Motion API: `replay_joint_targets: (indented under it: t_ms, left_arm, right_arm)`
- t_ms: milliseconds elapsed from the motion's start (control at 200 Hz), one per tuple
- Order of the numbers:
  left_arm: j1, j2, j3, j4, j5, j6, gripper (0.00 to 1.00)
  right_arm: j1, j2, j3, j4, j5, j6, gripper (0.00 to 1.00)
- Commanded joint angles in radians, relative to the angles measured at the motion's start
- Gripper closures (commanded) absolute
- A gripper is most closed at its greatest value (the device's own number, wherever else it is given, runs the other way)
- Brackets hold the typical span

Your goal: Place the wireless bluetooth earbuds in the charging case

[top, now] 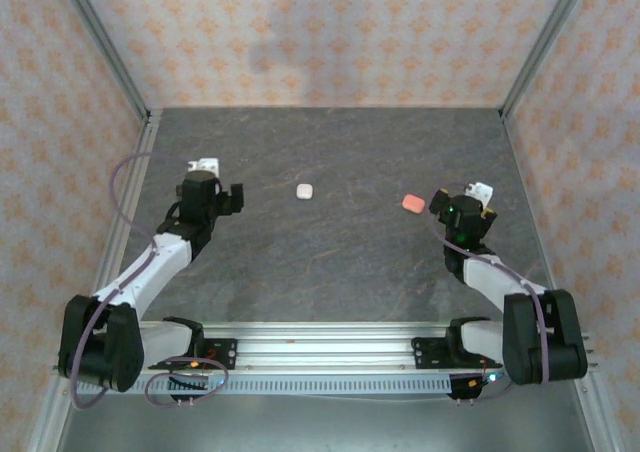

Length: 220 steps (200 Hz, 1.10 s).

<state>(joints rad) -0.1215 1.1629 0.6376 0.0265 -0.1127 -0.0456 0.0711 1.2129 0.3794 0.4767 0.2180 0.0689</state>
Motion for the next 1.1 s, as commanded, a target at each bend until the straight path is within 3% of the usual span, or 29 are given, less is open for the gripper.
replay_joint_targets:
  t_ms: [0, 360, 615, 836, 1096]
  left_arm:
    - [0.048, -0.058, -0.079, 0.167, -0.008, -0.023, 0.00]
    - [0.145, -0.129, -0.283, 0.368, 0.027, -0.008, 0.00]
    - [0.150, -0.036, -0.315, 0.529, 0.104, 0.044, 0.00]
    - [0.152, 0.088, -0.314, 0.659, 0.118, 0.041, 0.00]
    - [0.155, 0.235, -0.280, 0.754, 0.158, 0.017, 0.00]
  right_arm:
    - [-0.003, 0.061, -0.014, 0.160, 0.021, -0.060, 0.01]
    - [-0.010, 0.220, -0.050, 0.418, 0.017, -0.085, 0.01]
    - [-0.010, 0.338, -0.070, 0.567, 0.042, -0.077, 0.01]
    - [-0.010, 0.332, 0.001, 0.418, 0.038, -0.075, 0.01]
    - [-0.010, 0.335, -0.008, 0.444, 0.033, -0.080, 0.01]
